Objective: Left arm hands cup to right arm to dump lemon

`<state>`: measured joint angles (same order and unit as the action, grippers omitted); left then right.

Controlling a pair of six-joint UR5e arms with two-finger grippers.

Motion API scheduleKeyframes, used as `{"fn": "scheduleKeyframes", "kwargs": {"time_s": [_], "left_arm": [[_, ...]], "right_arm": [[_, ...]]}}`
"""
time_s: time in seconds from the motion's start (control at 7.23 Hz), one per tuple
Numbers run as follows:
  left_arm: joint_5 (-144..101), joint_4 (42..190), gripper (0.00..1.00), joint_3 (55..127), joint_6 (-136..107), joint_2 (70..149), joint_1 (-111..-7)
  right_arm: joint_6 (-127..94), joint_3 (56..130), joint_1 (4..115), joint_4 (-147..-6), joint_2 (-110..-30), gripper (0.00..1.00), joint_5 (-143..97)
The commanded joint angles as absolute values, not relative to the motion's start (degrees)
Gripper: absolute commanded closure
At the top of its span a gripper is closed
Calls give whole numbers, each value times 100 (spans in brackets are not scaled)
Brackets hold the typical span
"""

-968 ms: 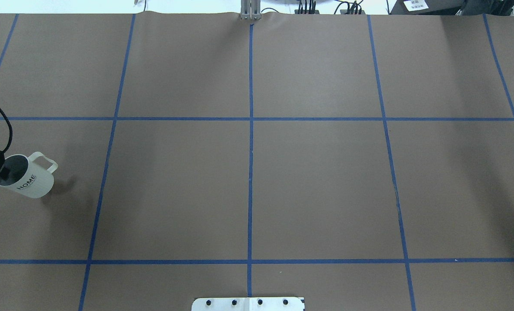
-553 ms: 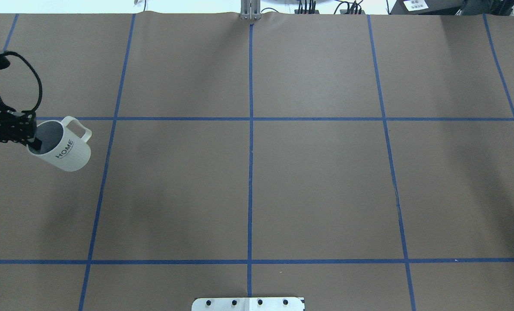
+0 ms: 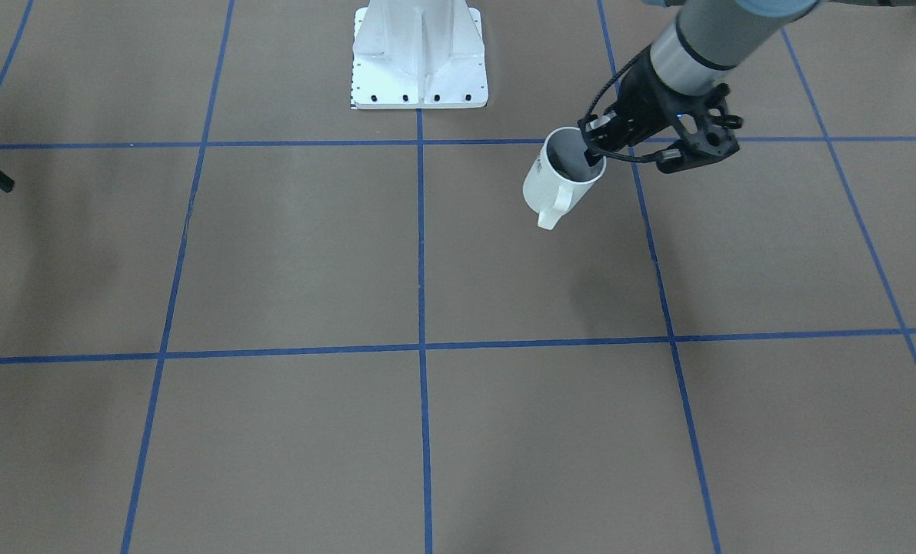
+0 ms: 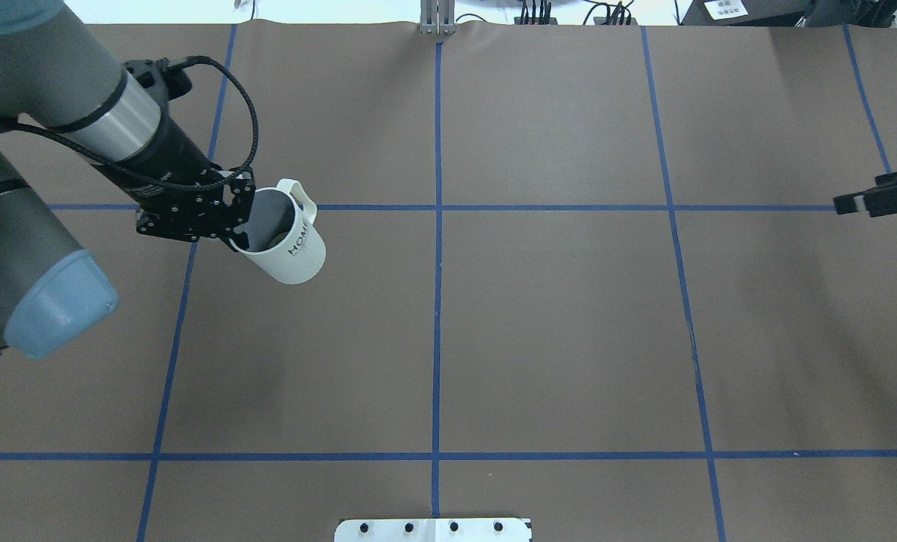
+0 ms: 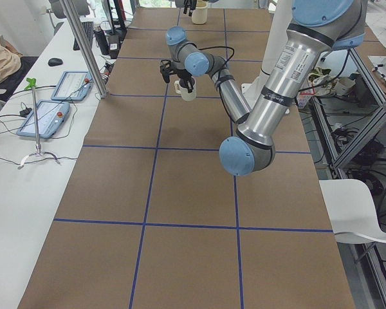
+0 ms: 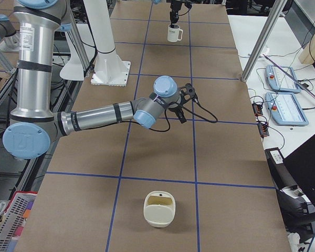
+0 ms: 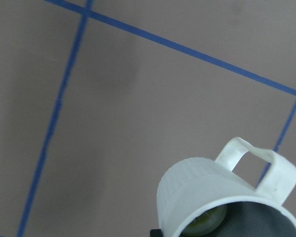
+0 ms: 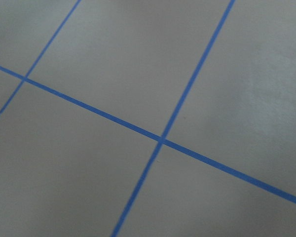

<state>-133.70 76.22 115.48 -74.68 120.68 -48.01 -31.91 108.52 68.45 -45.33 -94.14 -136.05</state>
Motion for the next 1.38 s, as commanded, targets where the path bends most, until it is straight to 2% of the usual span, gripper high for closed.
{"fn": "scheduleKeyframes", "kwargs": {"time_s": [0.0,0.28,0.42,0.83,1.11,1.25], "left_arm": [[-12931,7219,100,11182,-8108,12976,-4501],[-12507,6342,100,9615,-8665,14721,-4245],[-12498,6206,100,9180,-8666,15113,-4263],[-12498,6223,100,9132,-8683,15222,-4359],[-12533,6353,100,8633,-9008,15398,-4551],[-12542,6381,100,8518,-9252,15407,-4605]], "right_arm": [[-3981,10872,6085,-4227,-8713,2,-12851],[-4680,10907,5322,-4236,-8124,4,-11810],[-5154,10925,5074,-4262,-8017,1,-11447],[-5186,11232,3460,-4263,-8024,1,-8913],[-5142,11364,2203,-4245,-7842,2,-7135],[-5002,11347,1754,-4245,-7701,6,-6580]]}}
